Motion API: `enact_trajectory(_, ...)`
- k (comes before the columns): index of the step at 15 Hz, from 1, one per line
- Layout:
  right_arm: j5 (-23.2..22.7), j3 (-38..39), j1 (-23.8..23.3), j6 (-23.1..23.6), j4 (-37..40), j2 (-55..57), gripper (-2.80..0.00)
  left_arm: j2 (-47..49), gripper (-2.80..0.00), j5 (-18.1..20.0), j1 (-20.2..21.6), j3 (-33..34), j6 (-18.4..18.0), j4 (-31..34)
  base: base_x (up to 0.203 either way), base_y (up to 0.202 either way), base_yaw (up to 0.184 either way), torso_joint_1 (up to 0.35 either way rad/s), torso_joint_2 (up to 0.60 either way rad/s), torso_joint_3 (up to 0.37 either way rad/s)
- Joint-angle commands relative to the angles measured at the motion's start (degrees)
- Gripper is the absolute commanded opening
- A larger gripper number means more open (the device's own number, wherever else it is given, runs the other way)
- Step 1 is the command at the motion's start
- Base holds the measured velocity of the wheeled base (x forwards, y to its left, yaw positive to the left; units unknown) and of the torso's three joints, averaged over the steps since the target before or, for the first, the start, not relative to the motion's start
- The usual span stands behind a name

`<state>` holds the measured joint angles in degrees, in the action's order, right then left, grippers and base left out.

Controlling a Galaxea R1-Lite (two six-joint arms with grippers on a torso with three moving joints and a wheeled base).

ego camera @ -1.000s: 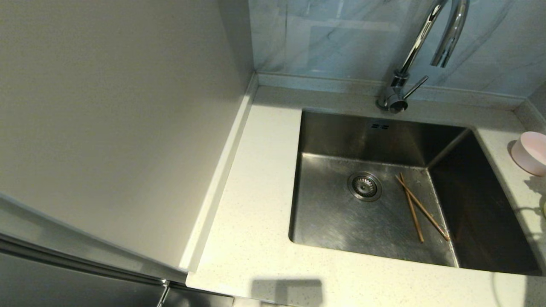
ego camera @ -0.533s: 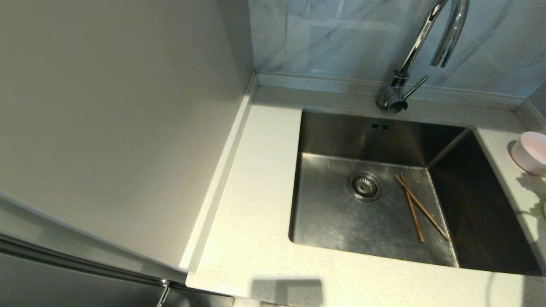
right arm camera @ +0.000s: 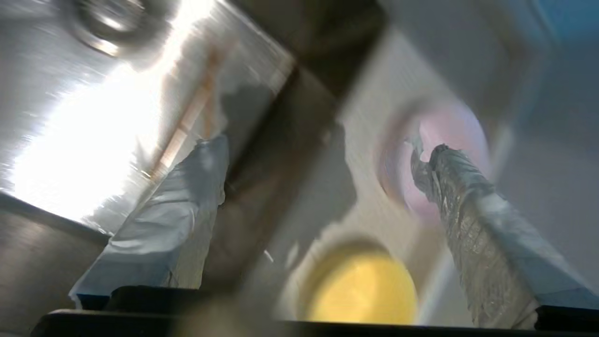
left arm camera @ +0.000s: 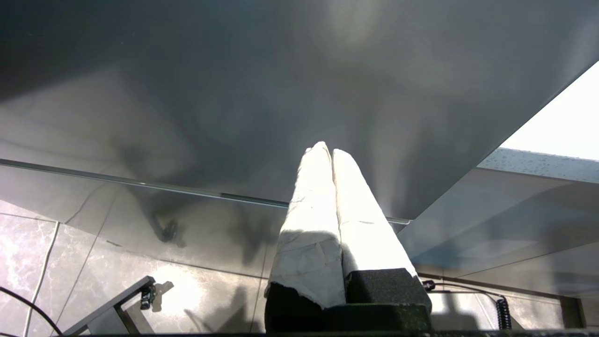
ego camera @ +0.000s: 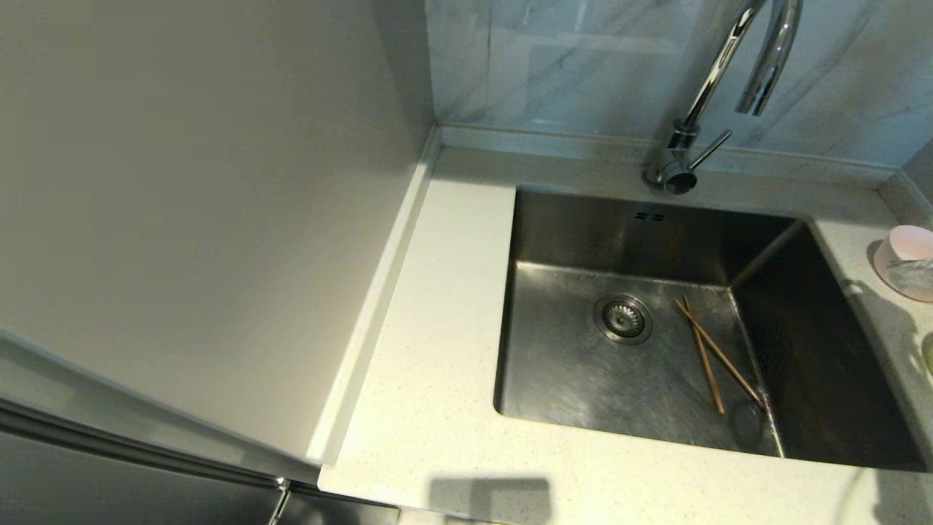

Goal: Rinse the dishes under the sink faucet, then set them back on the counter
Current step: Put a bowl back to the table from the sink, then place the chopsticks on the bowl

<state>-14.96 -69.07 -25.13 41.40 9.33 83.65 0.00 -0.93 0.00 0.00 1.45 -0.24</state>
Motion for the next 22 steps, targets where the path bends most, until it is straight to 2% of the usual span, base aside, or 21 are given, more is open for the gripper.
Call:
enact_trajectory(1, -0.1, 0.1, 6.1, 0.4, -0.4, 1.2, 0.0, -0.2, -2.8, 0.0, 0.0, 0.0, 0.0, 0.0, 0.0, 0.0, 0.0, 0.0, 0.0, 0.0)
enact_trajectory(3, -0.1, 0.9, 9.7, 0.3, -0.2, 3.4, 0.0, -0.2, -2.8, 0.0, 0.0, 0.0, 0.0, 0.0, 0.0, 0.0, 0.0, 0.0, 0.0, 0.0)
enact_trajectory(6, 0.1, 2.3, 11.1, 0.4, -0.1, 7.5, 0.0, -0.2, -2.8, 0.0, 0.0, 0.0, 0.0, 0.0, 0.0, 0.0, 0.0, 0.0, 0.0, 0.0)
enact_trajectory(7, 1.4, 2.1, 11.5, 0.4, -0.1, 9.3, 0.0, -0.2, -2.8, 0.0, 0.0, 0.0, 0.0, 0.0, 0.0, 0.0, 0.0, 0.0, 0.0, 0.0)
enact_trajectory(10, 11.1, 0.6, 13.2, 0.3, -0.1, 15.1, 0.0, -0.2, -2.8, 0.0, 0.0, 0.0, 0.0, 0.0, 0.0, 0.0, 0.0, 0.0, 0.0, 0.0)
enact_trajectory(12, 13.6, -1.1, 14.5, -0.1, -0.2, 18.9, 0.0, -0.2, -2.8, 0.0, 0.0, 0.0, 0.0, 0.0, 0.0, 0.0, 0.0, 0.0, 0.0, 0.0)
enact_trajectory(13, 14.0, -2.0, 15.2, -1.8, -0.2, 20.3, 0.0, -0.2, -2.8, 0.0, 0.0, 0.0, 0.0, 0.0, 0.0, 0.0, 0.0, 0.0, 0.0, 0.0)
enact_trajectory(14, 14.2, -3.2, 16.1, -3.7, -0.3, 21.3, -2.8, -0.2, -2.8, 0.0, 0.0, 0.0, 0.0, 0.0, 0.0, 0.0, 0.0, 0.0, 0.0, 0.0)
enact_trajectory(20, 14.9, -7.3, 17.0, -5.9, -0.3, 26.0, -2.8, -0.2, -2.8, 0.0, 0.0, 0.0, 0.0, 0.0, 0.0, 0.0, 0.0, 0.0, 0.0, 0.0)
enact_trajectory(22, 15.4, -9.1, 17.9, -9.3, -0.2, 28.0, -2.8, -0.2, -2.8, 0.0, 0.0, 0.0, 0.0, 0.0, 0.0, 0.0, 0.0, 0.0, 0.0, 0.0)
